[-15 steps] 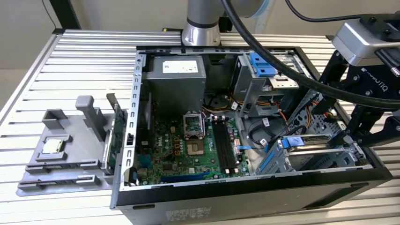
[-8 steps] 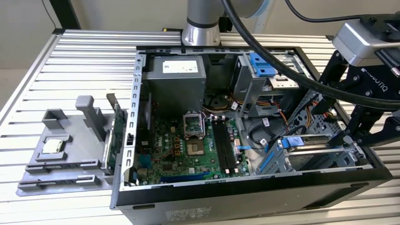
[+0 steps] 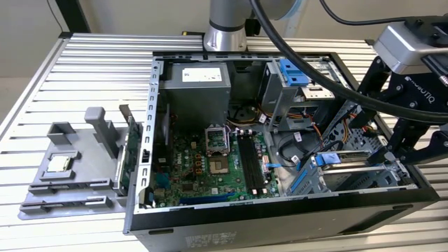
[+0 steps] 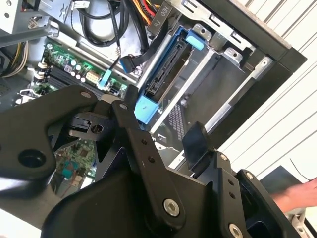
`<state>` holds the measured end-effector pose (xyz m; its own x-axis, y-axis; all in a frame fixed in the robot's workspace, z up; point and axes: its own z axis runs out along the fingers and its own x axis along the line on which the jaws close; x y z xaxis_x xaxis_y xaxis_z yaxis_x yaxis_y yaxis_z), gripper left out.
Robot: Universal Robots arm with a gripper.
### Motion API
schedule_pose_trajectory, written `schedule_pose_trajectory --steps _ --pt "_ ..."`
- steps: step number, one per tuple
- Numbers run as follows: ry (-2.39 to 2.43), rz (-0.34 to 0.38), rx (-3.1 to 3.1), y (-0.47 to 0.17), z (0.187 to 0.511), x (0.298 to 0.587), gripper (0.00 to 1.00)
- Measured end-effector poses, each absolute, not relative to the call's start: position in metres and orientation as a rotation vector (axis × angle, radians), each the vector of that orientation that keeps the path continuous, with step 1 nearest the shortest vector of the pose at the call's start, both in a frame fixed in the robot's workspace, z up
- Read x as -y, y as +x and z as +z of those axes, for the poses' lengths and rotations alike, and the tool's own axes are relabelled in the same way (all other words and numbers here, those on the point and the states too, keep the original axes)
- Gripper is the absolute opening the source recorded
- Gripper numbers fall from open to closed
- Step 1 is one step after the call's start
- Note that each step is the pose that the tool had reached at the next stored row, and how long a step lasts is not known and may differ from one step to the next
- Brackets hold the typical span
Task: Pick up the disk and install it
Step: 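Insert the disk into the insertion slot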
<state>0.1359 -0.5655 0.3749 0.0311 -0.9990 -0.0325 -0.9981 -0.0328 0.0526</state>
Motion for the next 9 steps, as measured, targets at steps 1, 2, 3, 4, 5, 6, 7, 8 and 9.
schedule_pose_trajectory --steps 1,2,3,4,5,6,7,8,9 --pt "2.241 -0.101 2.171 0.1368 0.3750 0.5655 1.00" --pt "2.237 -0.109 2.167 0.1378 0.3750 0.5655 1.00" --pt "2.233 -0.117 2.163 0.1391 0.3750 0.5655 1.00" --pt "2.229 -0.125 2.159 0.1406 0.3750 0.5655 1.00" --pt "2.224 -0.135 2.154 0.1424 0.3750 0.5655 1.00" --pt "2.220 -0.143 2.151 0.1438 0.3750 0.5655 1.00" --pt "2.218 -0.148 2.148 0.1449 0.3750 0.5655 1.00" --pt "2.216 -0.151 2.146 0.1457 0.3750 0.5655 1.00" --pt "2.216 -0.153 2.145 0.1464 0.3750 0.5654 1.00"
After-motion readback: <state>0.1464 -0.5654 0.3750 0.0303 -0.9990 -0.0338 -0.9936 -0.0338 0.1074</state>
